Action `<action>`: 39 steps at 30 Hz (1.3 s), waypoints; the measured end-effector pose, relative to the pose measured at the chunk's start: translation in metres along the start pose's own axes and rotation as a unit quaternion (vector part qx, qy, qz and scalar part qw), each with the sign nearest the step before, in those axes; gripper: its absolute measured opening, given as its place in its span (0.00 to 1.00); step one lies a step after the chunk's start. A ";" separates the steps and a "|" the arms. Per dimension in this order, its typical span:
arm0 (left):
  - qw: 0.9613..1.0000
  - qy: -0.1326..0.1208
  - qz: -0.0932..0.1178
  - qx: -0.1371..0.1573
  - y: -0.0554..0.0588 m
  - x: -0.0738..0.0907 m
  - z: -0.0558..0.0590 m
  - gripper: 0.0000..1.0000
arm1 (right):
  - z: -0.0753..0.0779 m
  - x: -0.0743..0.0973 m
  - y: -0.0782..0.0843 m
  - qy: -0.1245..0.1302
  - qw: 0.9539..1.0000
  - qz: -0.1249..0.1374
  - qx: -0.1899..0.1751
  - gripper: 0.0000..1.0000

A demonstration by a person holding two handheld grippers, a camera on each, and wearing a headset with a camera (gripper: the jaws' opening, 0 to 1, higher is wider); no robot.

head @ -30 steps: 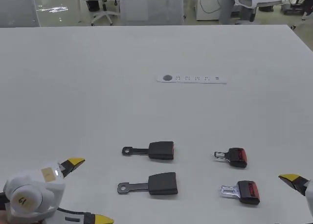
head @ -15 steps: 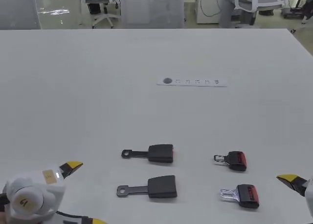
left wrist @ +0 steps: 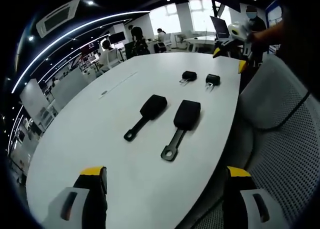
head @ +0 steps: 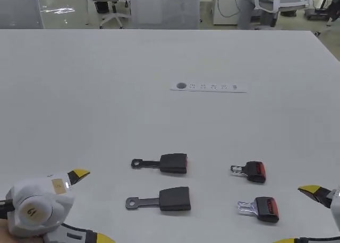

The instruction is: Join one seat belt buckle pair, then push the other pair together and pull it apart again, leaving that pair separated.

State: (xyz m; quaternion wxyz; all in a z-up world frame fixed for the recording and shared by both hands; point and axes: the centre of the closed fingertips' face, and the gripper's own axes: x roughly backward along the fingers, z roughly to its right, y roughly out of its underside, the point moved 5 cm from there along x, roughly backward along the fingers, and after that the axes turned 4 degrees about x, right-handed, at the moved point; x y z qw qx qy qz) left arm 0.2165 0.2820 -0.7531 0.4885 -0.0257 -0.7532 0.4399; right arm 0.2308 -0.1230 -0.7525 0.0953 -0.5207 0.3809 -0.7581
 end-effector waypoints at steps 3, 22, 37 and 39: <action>1.000 0.007 -0.003 -0.008 -0.002 -0.001 0.002 0.97 | -0.001 -0.001 -0.001 -0.004 1.000 -0.002 0.009 0.78; 0.996 0.073 -0.032 -0.038 -0.034 -0.036 0.016 0.92 | 0.013 -0.014 -0.010 -0.046 0.994 -0.027 0.093 0.66; 0.989 0.118 -0.063 -0.059 -0.058 -0.090 0.027 0.71 | 0.011 -0.038 -0.006 -0.106 0.985 -0.044 0.132 0.48; 0.989 0.122 -0.065 -0.058 -0.059 -0.095 0.028 0.68 | 0.012 -0.042 -0.004 -0.107 0.983 -0.050 0.141 0.47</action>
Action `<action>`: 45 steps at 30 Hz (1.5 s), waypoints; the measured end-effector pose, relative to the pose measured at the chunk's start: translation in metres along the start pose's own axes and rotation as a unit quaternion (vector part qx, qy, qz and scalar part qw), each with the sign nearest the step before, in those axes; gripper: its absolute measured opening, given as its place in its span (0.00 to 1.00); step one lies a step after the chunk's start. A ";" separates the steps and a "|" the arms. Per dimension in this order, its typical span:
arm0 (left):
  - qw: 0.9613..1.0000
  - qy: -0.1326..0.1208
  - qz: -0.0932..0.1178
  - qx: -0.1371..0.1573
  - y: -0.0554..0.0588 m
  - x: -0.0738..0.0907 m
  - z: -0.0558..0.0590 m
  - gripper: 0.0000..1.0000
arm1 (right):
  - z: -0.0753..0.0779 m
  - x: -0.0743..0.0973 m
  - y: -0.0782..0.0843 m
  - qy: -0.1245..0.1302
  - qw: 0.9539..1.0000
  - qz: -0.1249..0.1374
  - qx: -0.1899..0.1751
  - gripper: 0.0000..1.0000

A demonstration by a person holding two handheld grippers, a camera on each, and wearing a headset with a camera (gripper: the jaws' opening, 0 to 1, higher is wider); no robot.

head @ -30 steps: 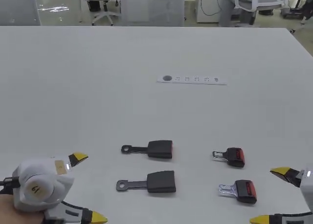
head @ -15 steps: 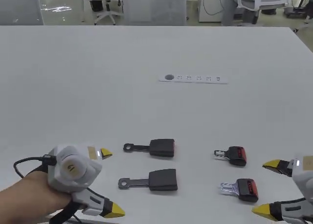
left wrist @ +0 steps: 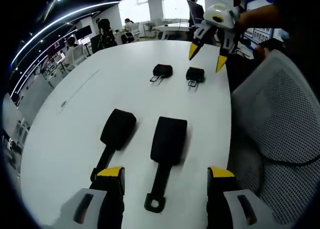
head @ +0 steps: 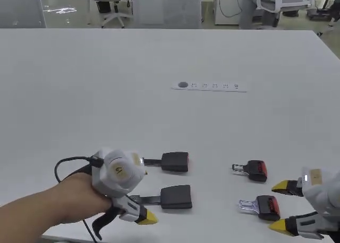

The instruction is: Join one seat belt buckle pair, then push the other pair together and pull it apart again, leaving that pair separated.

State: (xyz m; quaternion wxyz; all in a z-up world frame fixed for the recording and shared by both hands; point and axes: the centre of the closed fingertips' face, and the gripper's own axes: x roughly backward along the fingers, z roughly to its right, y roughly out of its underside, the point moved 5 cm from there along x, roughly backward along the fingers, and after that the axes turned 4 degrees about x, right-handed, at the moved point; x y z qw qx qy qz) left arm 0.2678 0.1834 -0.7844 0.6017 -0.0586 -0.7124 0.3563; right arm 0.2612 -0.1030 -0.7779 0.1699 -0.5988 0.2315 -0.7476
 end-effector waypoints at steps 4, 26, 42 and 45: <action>1.000 0.010 -0.001 0.006 -0.004 -0.007 -0.001 0.54 | 0.004 -0.010 0.004 -0.019 1.000 -0.010 0.009 0.45; 0.994 0.056 -0.052 -0.081 -0.005 -0.042 0.006 0.47 | 0.013 -0.031 0.030 -0.055 0.997 -0.053 0.023 0.41; 0.982 0.098 -0.072 -0.143 -0.016 -0.051 -0.001 0.33 | 0.021 -0.035 0.028 -0.095 0.993 -0.073 0.021 0.34; 0.981 0.101 -0.077 -0.146 -0.016 -0.051 -0.001 0.33 | 0.022 -0.036 0.027 -0.097 0.992 -0.072 0.021 0.34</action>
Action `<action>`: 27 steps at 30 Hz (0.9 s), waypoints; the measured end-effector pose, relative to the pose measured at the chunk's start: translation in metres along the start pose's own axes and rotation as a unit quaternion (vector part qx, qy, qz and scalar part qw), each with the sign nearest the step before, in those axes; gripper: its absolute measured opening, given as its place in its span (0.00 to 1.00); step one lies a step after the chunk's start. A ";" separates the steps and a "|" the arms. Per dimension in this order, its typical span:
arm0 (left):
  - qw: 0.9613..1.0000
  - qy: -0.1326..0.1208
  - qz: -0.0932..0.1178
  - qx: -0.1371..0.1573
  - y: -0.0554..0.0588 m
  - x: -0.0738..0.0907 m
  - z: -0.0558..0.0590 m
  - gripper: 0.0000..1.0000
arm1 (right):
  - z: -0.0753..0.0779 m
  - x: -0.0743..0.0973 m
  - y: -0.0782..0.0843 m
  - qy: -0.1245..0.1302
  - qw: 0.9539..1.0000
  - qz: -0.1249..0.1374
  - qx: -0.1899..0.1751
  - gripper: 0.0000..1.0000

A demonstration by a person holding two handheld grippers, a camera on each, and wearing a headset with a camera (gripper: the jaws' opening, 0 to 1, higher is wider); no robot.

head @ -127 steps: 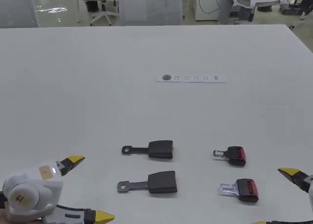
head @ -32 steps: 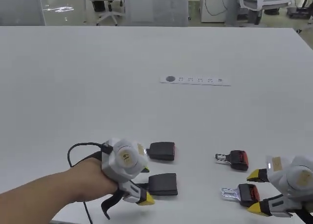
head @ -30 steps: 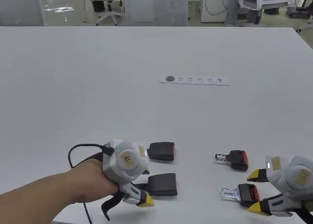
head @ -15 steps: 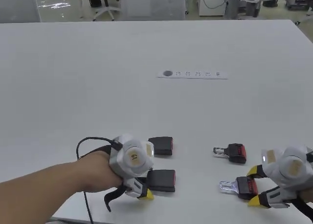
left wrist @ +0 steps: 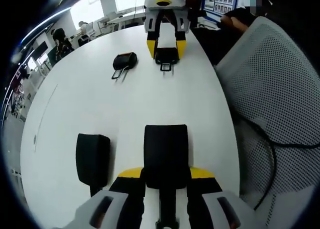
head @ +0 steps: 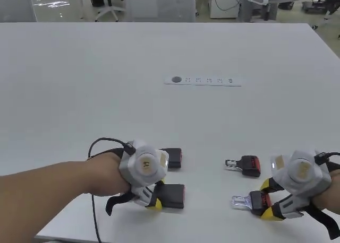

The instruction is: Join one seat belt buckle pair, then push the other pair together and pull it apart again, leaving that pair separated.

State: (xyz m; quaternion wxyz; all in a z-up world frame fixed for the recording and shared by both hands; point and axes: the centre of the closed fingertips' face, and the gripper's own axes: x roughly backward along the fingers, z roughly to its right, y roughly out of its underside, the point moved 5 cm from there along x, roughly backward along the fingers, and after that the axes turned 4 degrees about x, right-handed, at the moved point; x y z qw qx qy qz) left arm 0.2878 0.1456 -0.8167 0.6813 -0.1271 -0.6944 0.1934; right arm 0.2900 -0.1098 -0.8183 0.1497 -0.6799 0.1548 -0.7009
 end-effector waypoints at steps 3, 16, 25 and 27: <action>1.000 0.005 -0.009 -0.008 0.000 0.000 -0.001 0.33 | 0.002 -0.001 -0.001 -0.001 1.000 0.001 0.000 0.34; 1.000 0.009 -0.017 -0.003 0.000 0.000 0.000 0.32 | 0.003 -0.001 -0.003 -0.003 1.000 -0.007 0.006 0.34; 1.000 0.013 -0.019 0.000 0.000 0.000 0.000 0.32 | 0.003 -0.001 -0.004 0.000 1.000 -0.009 0.000 0.34; 1.000 0.013 -0.019 0.002 0.000 0.000 0.000 0.32 | 0.003 -0.001 -0.004 0.000 1.000 -0.008 0.000 0.34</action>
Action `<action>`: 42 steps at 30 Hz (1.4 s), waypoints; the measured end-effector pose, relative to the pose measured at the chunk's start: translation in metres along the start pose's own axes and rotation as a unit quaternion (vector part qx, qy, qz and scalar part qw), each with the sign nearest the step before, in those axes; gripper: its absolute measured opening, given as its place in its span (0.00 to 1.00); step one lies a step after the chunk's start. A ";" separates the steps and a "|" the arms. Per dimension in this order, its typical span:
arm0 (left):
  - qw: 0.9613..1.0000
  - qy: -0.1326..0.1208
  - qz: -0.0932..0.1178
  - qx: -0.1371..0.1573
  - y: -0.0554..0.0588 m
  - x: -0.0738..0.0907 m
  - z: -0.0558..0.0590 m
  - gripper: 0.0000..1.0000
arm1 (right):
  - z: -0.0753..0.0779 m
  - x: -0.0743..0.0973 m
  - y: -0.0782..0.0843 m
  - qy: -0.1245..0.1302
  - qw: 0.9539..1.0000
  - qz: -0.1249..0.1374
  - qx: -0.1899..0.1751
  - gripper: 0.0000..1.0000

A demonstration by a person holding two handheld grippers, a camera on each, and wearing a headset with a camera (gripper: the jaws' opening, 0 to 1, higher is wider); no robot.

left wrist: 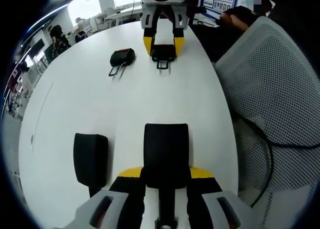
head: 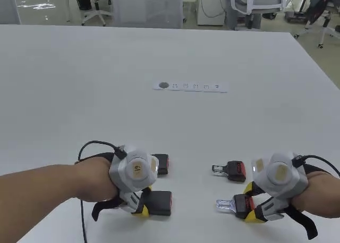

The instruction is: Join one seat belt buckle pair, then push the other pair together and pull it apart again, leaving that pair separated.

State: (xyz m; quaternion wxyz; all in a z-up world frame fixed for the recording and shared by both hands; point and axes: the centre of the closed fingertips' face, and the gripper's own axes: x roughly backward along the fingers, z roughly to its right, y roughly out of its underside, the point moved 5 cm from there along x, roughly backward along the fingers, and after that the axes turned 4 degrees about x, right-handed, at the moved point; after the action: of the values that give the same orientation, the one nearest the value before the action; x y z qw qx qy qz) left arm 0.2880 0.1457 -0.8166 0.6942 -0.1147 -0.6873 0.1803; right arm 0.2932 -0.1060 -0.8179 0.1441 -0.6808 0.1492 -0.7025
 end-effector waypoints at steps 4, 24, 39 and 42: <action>1.000 0.001 -0.002 0.000 0.000 0.000 0.000 0.32 | 0.000 0.000 0.000 0.004 1.000 0.005 -0.004 0.34; 1.000 0.002 -0.009 0.000 -0.001 0.000 0.000 0.32 | -0.004 -0.018 -0.038 0.019 0.998 0.051 -0.013 0.34; 1.000 0.003 -0.013 -0.003 -0.002 -0.001 0.000 0.32 | -0.011 -0.039 -0.085 0.024 0.997 0.069 0.007 0.33; 1.000 0.004 -0.016 -0.006 -0.003 -0.001 0.001 0.32 | -0.011 -0.041 -0.091 0.024 0.997 0.071 0.007 0.33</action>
State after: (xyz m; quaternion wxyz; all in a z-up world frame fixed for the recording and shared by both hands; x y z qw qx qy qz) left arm 0.2875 0.1428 -0.8164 0.6994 -0.1084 -0.6870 0.1646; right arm 0.2840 -0.0063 -0.8191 0.1948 -0.6502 0.1957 -0.7078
